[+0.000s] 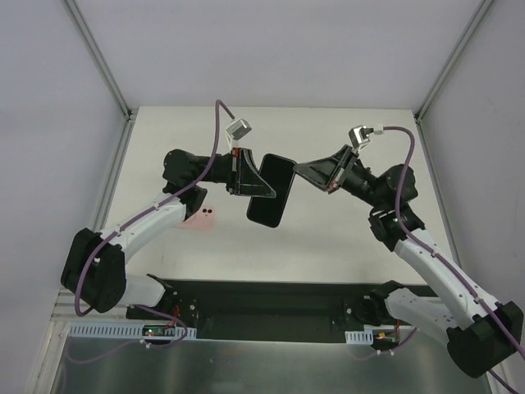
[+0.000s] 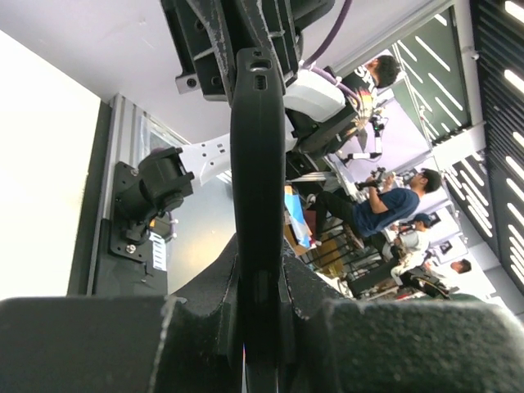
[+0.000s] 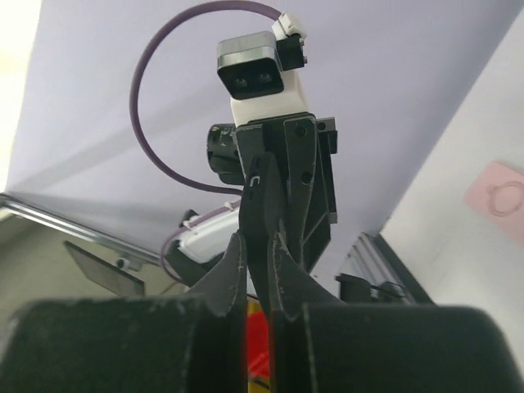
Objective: Take the phone out of the phone case
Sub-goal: Remove the phone case from the phone.
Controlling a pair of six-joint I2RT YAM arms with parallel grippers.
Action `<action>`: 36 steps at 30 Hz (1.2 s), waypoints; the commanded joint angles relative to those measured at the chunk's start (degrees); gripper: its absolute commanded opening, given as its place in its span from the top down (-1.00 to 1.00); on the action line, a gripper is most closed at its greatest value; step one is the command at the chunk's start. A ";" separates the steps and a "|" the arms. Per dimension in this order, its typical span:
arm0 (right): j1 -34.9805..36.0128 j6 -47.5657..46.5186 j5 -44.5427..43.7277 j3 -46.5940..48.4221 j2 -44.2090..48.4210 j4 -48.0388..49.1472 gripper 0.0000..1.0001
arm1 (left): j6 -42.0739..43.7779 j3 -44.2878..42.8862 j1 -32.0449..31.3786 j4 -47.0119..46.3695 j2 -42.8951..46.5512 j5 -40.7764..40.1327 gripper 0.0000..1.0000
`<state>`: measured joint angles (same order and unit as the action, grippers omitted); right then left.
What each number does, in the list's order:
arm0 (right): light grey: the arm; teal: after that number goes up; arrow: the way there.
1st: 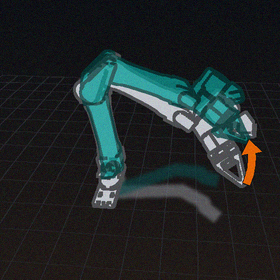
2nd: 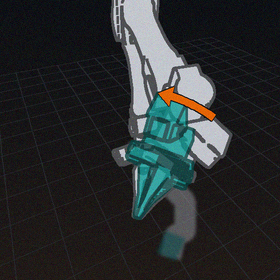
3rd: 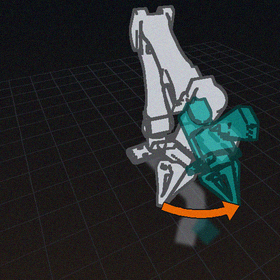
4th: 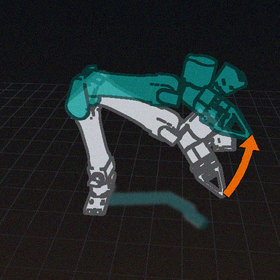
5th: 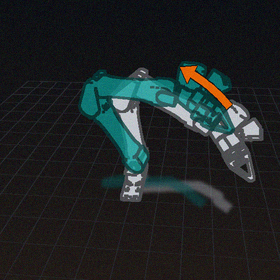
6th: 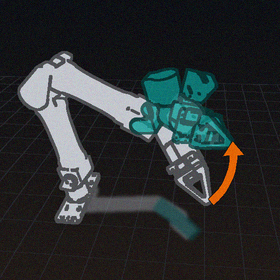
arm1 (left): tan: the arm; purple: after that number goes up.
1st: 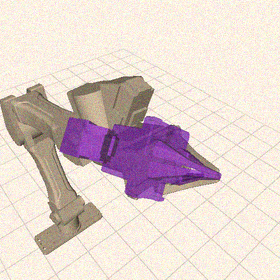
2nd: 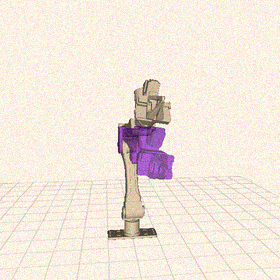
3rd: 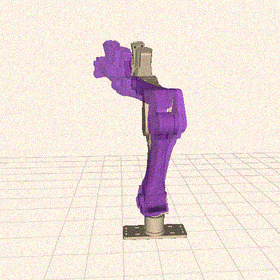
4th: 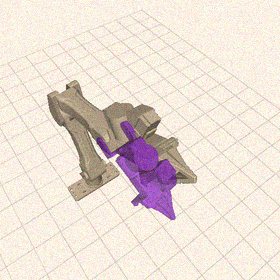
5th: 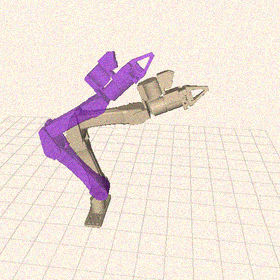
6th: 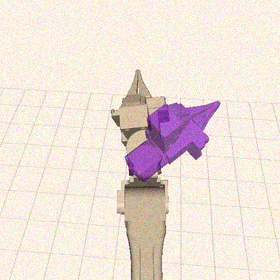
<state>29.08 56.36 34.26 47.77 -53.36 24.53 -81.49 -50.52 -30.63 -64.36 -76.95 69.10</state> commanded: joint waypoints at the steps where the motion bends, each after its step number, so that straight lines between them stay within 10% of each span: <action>1: 1.42 22.55 -3.49 -4.87 -4.37 26.93 0.97 | 4.76 -4.93 -1.01 -5.08 2.59 4.37 1.00; 21: 6.78 28.05 -13.52 -6.99 -10.55 39.47 0.97 | 12.15 -8.89 -1.01 1.25 7.60 10.62 1.00; 29: 9.06 -10.01 -27.18 9.96 3.69 -27.82 0.92 | 14.08 -7.84 -1.01 4.67 9.18 10.09 1.00; 33: 9.06 -19.69 -32.32 15.06 8.70 -40.25 0.16 | 14.69 -7.22 -1.01 5.47 9.27 10.18 1.00; 36: 9.85 -26.29 -32.15 20.60 8.19 -47.99 0.02 | 15.48 -7.40 -1.01 6.78 8.83 10.18 1.00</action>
<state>37.95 44.49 6.72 62.39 -45.25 -5.74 -68.77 -56.77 -31.81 -56.34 -69.80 79.31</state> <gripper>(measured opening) 0.453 0.114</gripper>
